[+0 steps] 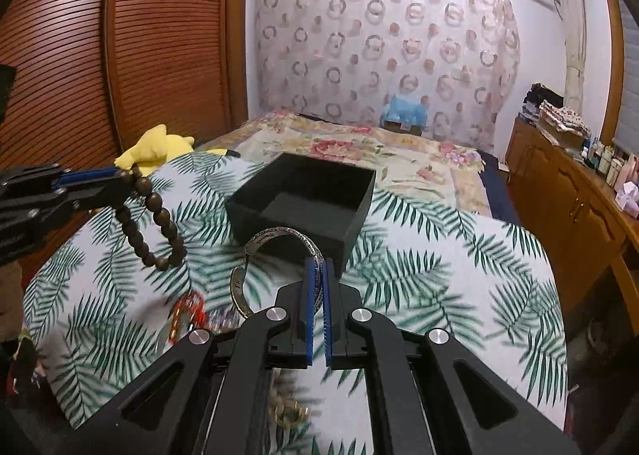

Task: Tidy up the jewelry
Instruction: 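Carry the brown bead bracelet into the black box and open the left tool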

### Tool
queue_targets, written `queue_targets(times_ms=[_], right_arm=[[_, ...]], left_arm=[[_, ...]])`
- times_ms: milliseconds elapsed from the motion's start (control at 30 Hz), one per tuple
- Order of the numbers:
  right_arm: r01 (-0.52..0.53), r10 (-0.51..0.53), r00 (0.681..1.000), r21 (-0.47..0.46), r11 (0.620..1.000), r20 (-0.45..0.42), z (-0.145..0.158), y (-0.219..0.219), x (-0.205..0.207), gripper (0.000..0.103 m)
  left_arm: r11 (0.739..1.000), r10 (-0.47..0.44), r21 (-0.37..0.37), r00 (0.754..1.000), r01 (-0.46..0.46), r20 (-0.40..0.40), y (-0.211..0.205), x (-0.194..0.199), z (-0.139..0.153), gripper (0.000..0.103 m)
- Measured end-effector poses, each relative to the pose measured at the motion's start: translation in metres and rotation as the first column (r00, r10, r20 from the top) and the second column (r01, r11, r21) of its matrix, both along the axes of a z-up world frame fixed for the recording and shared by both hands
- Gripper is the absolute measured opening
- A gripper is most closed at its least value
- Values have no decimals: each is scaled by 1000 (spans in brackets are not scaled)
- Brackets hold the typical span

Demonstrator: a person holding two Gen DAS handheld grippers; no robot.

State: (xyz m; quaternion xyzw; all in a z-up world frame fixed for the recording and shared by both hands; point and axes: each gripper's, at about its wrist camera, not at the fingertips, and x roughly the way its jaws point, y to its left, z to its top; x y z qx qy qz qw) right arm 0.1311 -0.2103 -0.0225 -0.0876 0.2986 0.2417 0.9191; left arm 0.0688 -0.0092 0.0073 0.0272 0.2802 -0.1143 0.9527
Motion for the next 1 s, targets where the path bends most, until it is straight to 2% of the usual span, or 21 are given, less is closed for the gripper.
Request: queue_targets(times_ms=[367, 600, 733, 1000], right_arm=[[20, -20, 1000, -7, 1000, 2, 13, 20, 66, 4], [-3, 5, 996, 18, 1000, -86, -10, 28, 97, 5], [-16, 18, 995, 28, 999, -96, -20, 31, 99, 7], [-17, 20, 998, 58, 998, -52, -6, 15, 81, 7]], left_arm=[[1000, 21, 19, 999, -21, 24, 3, 33, 26, 14], [999, 31, 31, 999, -31, 22, -2, 53, 33, 14], [999, 31, 39, 999, -31, 10, -8, 65, 33, 14], [998, 29, 63, 1000, -30, 10, -23, 88, 34, 14]])
